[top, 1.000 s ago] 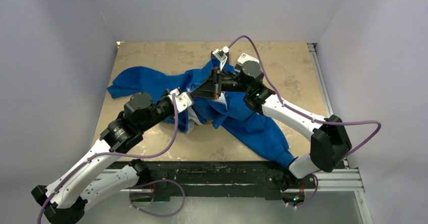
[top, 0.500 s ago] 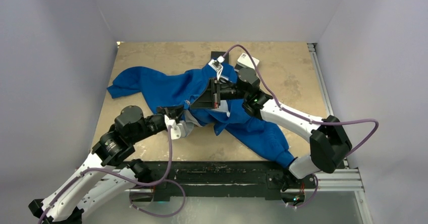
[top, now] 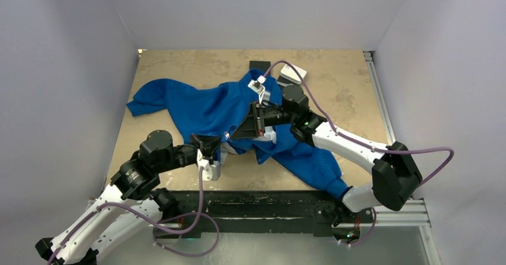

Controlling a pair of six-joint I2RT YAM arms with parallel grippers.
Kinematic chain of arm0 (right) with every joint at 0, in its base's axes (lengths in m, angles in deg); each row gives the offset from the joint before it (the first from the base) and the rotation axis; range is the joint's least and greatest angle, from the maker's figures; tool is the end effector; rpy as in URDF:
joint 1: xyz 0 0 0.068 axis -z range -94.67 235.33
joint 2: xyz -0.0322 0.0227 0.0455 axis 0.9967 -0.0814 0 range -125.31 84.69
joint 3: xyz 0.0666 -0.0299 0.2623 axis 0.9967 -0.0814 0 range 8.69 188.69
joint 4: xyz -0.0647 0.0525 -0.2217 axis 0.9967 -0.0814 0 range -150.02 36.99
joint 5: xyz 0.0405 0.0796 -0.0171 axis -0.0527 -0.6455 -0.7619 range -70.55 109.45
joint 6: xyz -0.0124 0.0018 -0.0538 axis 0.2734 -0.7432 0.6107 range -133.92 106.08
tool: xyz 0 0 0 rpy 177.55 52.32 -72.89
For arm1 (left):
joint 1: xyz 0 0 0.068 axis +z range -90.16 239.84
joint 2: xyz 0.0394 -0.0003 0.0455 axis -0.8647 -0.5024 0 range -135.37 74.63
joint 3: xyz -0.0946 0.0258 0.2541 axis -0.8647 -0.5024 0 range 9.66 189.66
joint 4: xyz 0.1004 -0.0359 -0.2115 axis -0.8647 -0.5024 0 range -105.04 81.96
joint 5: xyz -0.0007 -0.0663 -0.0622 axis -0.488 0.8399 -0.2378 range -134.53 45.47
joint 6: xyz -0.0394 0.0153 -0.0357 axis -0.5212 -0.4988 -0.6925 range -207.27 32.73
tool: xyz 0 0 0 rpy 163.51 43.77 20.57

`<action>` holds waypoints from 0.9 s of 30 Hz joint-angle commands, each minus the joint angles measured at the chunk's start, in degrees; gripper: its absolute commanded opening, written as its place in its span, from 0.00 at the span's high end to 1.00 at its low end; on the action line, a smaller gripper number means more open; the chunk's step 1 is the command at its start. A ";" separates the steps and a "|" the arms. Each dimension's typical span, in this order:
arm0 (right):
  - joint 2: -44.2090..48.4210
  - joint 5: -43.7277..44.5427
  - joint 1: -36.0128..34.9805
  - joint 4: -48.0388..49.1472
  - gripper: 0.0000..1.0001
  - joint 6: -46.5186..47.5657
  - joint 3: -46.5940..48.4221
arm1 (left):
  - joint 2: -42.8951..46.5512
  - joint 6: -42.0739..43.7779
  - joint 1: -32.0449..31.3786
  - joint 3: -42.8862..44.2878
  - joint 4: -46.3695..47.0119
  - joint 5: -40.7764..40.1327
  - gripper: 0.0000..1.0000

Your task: Zip up the jacket

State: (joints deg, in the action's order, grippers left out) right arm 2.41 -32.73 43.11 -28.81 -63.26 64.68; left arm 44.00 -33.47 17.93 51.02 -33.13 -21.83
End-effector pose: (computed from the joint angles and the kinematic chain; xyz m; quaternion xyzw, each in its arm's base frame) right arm 0.2053 0.2264 0.3281 -0.2645 0.6642 0.6676 0.2078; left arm 0.0663 -0.0791 0.3205 0.6552 0.4302 -0.0924 0.6141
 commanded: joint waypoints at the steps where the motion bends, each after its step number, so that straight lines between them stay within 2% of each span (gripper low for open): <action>1: 1.53 0.26 0.72 -7.61 0.74 7.13 2.74 | -0.19 0.52 -0.37 0.33 0.06 3.75 1.00; 10: 1.34 -1.42 0.57 -15.62 0.74 13.04 5.28 | -0.66 2.38 -0.39 0.44 -2.94 4.25 1.00; 15: 1.31 -2.16 -0.22 -20.44 0.71 16.71 7.29 | -0.96 3.97 -0.36 -0.09 -3.60 4.60 1.00; 27: 1.12 -5.58 -1.20 -20.66 0.71 16.88 8.70 | -1.63 6.21 -0.40 -0.01 -3.56 4.03 1.00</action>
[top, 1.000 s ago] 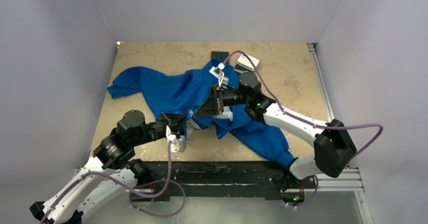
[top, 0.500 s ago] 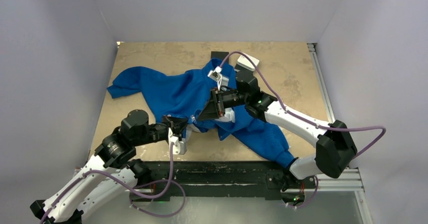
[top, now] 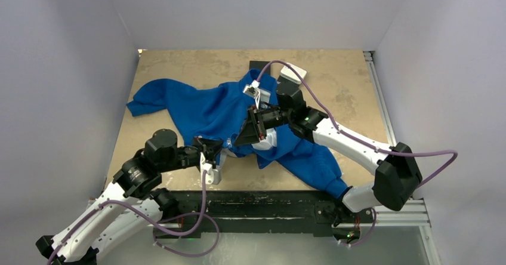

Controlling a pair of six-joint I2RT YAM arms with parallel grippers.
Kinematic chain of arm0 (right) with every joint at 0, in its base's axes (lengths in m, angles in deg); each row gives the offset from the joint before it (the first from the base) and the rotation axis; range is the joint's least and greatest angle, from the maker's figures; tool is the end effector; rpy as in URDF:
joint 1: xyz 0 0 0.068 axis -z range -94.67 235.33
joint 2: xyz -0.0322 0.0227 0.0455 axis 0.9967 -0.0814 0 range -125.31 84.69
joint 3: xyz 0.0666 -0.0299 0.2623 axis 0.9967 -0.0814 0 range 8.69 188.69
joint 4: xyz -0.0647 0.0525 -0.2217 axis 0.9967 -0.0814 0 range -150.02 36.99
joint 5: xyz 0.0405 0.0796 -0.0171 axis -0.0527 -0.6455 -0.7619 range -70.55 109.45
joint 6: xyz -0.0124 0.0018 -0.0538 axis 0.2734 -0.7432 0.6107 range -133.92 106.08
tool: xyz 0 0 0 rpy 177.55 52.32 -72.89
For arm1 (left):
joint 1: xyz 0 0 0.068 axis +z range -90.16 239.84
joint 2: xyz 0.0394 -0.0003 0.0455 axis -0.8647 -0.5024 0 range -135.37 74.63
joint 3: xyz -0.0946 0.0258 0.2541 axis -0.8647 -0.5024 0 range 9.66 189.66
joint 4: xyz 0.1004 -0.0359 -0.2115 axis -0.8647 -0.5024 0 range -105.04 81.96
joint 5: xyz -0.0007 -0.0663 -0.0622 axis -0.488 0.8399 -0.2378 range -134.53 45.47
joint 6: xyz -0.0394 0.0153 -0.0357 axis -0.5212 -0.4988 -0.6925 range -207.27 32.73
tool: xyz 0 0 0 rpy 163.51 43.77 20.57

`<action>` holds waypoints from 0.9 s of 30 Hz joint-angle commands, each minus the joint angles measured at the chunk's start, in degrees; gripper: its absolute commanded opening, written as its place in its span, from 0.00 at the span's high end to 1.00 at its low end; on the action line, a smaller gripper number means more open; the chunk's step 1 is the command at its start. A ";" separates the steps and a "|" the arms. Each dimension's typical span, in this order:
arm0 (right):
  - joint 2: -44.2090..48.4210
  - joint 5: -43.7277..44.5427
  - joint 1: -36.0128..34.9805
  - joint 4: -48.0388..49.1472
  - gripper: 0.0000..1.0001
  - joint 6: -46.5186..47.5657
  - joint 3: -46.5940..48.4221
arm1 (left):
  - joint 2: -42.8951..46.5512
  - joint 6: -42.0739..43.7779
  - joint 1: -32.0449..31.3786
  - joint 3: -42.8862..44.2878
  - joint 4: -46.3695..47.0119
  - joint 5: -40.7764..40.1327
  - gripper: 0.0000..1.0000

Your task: Zip up the jacket

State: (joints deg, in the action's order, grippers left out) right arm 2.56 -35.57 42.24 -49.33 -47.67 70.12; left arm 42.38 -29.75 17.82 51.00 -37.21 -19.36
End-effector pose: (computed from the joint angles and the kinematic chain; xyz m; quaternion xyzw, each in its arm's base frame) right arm 0.1988 0.2281 0.3254 -0.3318 0.6883 0.6188 0.1825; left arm 0.0672 -0.0822 0.3108 0.6913 0.4212 -0.1016 0.5782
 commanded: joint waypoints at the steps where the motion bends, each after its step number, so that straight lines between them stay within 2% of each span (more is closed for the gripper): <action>1: 1.07 -2.84 -0.33 -0.34 0.71 1.32 3.46 | 0.06 2.86 -0.28 -0.05 0.42 1.60 1.00; 5: 1.05 -3.29 -0.33 -0.94 0.76 1.68 3.70 | 0.17 4.08 -0.27 -0.20 0.15 1.74 1.00; 9: 1.04 -3.33 -0.33 -1.53 1.00 1.89 3.39 | 0.55 4.83 -0.30 -0.37 0.25 1.68 1.00; 11: 1.61 -2.47 -0.30 0.86 1.00 -0.54 2.39 | 1.13 2.76 -0.28 -1.05 3.51 0.25 0.73; 12: 2.00 -2.15 -0.30 3.06 1.00 -2.22 1.46 | 1.42 1.26 -0.29 -1.42 5.13 -0.74 0.65; 16: 2.75 -1.69 -0.33 8.74 1.00 -6.64 -1.26 | 2.13 -4.58 -0.26 -1.89 7.89 -4.13 0.54; 19: 2.91 -1.90 -0.41 13.49 1.00 -10.15 -2.83 | 2.22 -8.89 -0.26 -1.67 8.77 -5.89 0.52; 22: 2.72 -1.36 -0.41 16.46 1.00 -12.76 -3.56 | 2.39 -12.42 -0.28 -1.34 9.74 -7.76 0.55; 27: 2.15 1.42 -0.41 20.85 1.00 -16.78 -3.45 | 2.81 -15.85 -0.28 0.90 7.39 -5.37 0.55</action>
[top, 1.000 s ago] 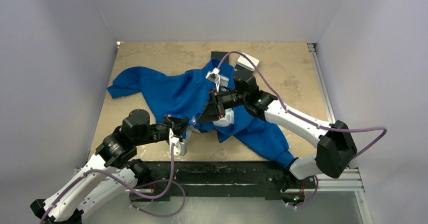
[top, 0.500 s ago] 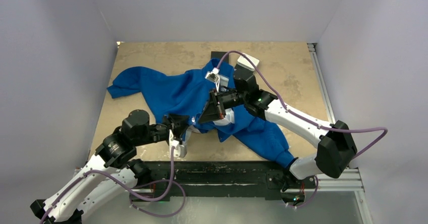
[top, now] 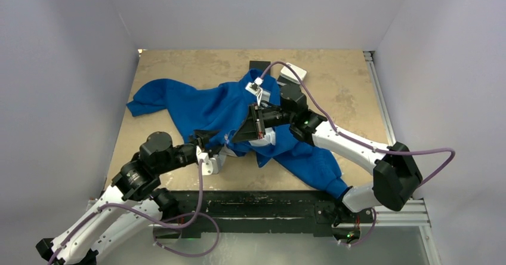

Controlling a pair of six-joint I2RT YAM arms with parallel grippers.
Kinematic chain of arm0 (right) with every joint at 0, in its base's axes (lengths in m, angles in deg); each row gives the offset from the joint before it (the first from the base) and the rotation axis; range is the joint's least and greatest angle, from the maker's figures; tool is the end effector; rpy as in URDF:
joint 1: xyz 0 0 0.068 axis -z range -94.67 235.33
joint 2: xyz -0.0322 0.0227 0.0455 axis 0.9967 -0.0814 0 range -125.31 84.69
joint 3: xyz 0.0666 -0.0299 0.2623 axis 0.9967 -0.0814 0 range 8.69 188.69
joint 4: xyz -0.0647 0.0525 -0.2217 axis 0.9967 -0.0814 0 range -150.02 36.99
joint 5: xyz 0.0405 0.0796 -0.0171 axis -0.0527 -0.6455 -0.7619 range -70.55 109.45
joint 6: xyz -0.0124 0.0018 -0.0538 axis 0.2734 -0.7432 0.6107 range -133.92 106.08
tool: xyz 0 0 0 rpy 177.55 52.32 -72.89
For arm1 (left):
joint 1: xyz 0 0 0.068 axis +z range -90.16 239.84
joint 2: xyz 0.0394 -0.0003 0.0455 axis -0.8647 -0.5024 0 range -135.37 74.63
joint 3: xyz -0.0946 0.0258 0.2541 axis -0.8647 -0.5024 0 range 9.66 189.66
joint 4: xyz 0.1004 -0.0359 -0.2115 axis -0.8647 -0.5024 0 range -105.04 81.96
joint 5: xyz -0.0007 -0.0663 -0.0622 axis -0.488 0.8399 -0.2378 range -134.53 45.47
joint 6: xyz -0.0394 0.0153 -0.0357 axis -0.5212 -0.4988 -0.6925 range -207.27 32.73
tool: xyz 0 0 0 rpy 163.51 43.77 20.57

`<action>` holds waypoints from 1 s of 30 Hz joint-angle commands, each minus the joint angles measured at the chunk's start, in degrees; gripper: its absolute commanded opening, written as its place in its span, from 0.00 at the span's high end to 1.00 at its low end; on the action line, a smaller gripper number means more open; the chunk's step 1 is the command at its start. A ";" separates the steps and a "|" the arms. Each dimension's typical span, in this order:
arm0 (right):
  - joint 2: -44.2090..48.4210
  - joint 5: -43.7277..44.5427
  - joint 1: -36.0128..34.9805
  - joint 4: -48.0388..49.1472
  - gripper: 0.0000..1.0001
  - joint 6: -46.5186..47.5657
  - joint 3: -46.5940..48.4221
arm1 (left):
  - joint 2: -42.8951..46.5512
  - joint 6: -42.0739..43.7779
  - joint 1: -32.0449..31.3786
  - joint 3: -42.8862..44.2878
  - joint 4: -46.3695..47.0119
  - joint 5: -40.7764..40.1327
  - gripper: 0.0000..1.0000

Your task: Zip up the jacket

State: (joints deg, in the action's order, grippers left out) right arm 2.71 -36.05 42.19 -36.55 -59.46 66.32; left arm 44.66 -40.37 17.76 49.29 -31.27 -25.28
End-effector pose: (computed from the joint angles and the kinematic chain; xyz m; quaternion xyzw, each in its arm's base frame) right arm 0.1988 0.2288 0.3259 -0.2918 0.6736 0.6574 0.1703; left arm 0.0685 -0.0787 0.3153 0.6166 0.4801 -0.1056 0.6149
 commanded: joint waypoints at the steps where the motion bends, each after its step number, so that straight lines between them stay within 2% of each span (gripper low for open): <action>1: 1.95 2.53 -0.33 8.13 1.00 -5.12 0.61 | 0.65 -5.41 -0.25 2.82 1.12 0.27 0.55; 17: -0.73 4.15 -1.37 12.60 1.00 -8.04 1.27 | -2.26 -12.80 -0.20 6.10 1.58 -2.49 0.54; 30: -0.76 3.13 -1.39 9.67 1.00 -6.85 2.40 | -2.26 -6.56 -0.22 9.16 -4.61 -10.83 0.59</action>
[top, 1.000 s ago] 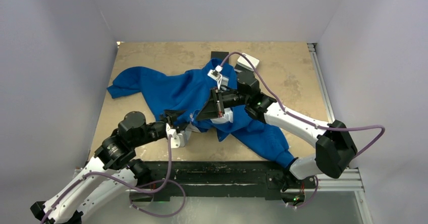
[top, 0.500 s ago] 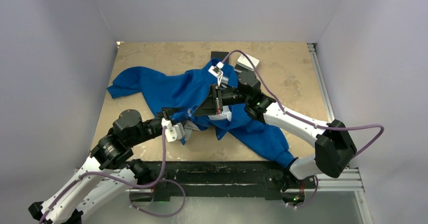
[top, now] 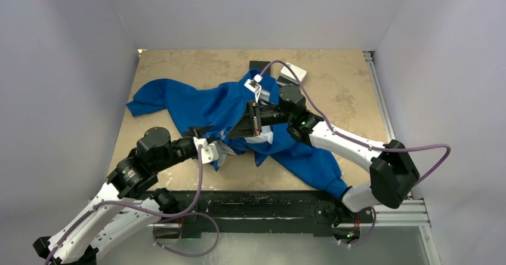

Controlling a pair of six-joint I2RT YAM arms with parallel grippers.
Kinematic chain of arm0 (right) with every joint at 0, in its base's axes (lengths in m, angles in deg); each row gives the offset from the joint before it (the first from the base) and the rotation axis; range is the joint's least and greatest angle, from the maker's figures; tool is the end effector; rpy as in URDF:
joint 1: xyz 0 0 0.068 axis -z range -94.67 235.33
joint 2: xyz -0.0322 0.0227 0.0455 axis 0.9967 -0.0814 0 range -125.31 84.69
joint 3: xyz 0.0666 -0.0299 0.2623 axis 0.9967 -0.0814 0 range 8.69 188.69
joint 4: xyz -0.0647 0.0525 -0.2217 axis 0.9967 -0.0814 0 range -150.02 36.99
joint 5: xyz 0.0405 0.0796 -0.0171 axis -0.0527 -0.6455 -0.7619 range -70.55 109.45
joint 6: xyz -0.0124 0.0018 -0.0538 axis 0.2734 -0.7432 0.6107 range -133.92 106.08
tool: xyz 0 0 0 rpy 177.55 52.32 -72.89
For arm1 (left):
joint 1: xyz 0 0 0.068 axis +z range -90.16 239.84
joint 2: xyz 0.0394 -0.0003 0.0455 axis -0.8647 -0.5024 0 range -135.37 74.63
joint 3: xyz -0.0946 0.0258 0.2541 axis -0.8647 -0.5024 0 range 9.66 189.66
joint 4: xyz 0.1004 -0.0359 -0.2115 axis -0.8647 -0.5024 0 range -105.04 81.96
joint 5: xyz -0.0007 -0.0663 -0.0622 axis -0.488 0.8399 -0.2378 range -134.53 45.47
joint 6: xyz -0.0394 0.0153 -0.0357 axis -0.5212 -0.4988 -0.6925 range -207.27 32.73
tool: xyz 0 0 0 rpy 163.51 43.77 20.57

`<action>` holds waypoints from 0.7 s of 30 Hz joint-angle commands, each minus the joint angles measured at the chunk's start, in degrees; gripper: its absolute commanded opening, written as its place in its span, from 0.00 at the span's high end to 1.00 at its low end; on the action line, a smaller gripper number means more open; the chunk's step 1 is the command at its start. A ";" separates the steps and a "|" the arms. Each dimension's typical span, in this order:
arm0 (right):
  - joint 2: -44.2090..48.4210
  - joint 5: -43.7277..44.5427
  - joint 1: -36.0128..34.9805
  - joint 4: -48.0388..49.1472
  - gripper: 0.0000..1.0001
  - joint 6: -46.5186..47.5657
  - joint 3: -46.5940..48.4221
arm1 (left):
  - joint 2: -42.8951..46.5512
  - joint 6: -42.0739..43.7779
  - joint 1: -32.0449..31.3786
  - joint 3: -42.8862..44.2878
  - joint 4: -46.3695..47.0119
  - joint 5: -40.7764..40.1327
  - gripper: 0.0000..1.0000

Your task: Zip up the jacket

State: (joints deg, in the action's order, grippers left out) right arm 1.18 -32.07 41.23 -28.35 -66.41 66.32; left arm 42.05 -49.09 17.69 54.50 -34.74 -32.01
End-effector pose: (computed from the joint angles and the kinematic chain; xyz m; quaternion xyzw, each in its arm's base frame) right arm 0.2025 0.2372 0.3318 -0.2561 0.6640 0.6770 0.1873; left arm 0.0731 -0.0772 0.3329 0.5578 0.5573 -0.1073 0.6057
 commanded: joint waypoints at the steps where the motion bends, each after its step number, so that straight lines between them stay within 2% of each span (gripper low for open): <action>1: 0.53 -0.79 -0.44 1.13 1.00 0.22 2.73 | 0.26 2.24 -0.17 4.42 -1.66 -4.44 0.60; 8: -0.92 0.74 -0.46 0.66 1.00 0.95 4.95 | -0.60 1.45 -0.09 7.52 -3.02 -5.15 0.62; 12: -1.60 1.16 -0.45 4.27 1.00 -1.31 4.92 | -0.49 1.33 -0.05 6.64 -3.10 -4.99 0.63; 17: -1.84 1.01 -0.44 8.01 1.00 -3.95 3.70 | -0.78 1.72 -0.10 5.31 -4.22 -4.91 0.78; 21: -1.67 0.91 -0.35 8.67 1.00 -4.71 2.67 | -0.76 2.69 -0.05 4.46 -4.35 -3.88 1.00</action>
State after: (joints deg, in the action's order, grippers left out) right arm -1.29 -30.89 41.19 -24.83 -68.98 68.77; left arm 41.51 -47.46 17.69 59.46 -39.92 -35.97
